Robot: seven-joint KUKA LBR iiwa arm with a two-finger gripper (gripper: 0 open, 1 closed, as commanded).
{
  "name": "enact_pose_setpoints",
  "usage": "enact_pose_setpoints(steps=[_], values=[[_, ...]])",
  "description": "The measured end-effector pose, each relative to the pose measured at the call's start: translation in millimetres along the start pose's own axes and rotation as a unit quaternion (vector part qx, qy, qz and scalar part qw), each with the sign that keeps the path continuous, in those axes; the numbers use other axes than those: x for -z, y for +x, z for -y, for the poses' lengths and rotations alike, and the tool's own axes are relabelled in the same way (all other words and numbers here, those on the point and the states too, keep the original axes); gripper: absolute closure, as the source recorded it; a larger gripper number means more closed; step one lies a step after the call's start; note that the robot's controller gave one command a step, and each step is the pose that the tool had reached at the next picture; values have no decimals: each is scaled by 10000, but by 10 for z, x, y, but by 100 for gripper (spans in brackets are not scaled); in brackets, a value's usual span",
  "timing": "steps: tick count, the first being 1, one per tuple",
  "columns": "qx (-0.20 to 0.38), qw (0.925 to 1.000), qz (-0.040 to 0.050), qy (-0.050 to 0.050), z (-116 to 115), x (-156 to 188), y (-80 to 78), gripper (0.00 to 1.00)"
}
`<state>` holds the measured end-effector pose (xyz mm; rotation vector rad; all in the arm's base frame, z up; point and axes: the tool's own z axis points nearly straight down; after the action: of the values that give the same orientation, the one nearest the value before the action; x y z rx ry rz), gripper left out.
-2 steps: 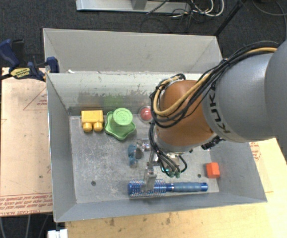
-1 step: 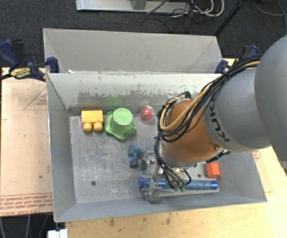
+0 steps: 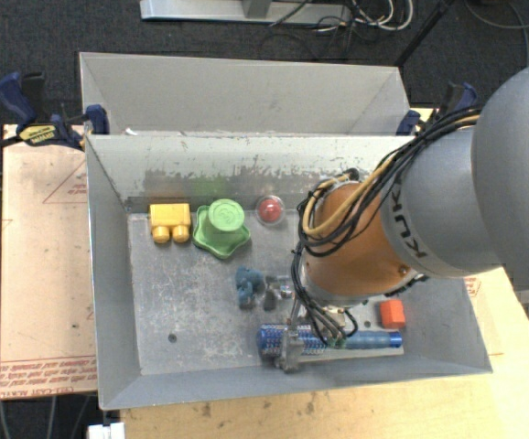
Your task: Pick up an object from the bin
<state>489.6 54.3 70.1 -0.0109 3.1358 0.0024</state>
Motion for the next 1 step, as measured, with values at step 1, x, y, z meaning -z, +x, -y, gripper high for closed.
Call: enact_pose_setpoints(steps=[1], values=[[9,10000,-31,1,-5,-8,22,100]])
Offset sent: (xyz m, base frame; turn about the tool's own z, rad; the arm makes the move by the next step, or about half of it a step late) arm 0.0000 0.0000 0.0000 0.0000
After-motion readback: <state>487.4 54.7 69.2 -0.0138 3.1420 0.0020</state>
